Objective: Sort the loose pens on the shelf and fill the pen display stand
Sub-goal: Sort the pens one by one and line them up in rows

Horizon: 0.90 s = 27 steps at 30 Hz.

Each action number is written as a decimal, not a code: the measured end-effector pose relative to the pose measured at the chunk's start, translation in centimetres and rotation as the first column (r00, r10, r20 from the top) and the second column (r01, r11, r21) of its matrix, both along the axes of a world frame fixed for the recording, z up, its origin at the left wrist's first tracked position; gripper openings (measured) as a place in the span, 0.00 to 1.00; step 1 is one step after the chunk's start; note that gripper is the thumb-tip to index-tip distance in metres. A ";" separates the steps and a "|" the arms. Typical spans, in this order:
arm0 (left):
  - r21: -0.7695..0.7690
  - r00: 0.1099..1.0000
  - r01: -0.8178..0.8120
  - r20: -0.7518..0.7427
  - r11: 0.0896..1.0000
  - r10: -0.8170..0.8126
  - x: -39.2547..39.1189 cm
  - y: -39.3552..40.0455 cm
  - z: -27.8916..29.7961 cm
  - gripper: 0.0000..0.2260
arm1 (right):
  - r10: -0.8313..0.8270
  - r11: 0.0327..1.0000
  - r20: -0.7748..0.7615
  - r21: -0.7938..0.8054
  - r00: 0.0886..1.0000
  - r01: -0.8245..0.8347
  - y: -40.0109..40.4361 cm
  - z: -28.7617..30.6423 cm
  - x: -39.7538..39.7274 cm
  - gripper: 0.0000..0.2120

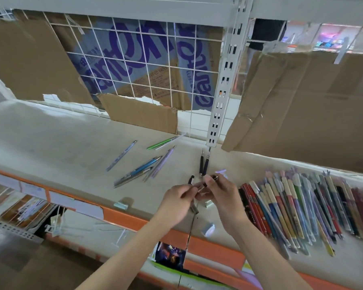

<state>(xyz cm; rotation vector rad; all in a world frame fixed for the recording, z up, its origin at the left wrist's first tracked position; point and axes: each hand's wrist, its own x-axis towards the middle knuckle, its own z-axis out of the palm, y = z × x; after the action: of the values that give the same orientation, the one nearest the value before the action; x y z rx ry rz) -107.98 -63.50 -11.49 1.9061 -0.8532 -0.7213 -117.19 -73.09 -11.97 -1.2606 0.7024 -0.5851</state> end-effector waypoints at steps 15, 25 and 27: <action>0.215 0.897 -0.066 0.440 0.974 -0.037 4.9 -8.0 -1.0 0.11 | -0.316 0.472 -0.738 -0.668 0.597 -0.575 -4.6 0.0 -4.0 0.10; 0.349 0.910 -0.070 0.406 0.935 -0.083 6.9 -8.3 -0.2 0.18 | -0.103 0.510 -0.583 -0.726 0.806 -0.461 -3.3 0.5 0.5 0.09; 0.293 0.935 -0.098 0.355 0.951 -0.013 7.7 -6.9 -0.1 0.15 | -0.050 0.506 -0.564 -0.726 0.824 -0.466 -3.0 0.2 1.7 0.12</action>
<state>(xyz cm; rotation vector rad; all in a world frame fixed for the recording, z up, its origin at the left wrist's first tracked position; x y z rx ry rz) -100.25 -70.43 -11.64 2.3761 -0.9567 -0.5115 -115.51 -76.07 -11.75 -2.4940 0.6868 -0.3458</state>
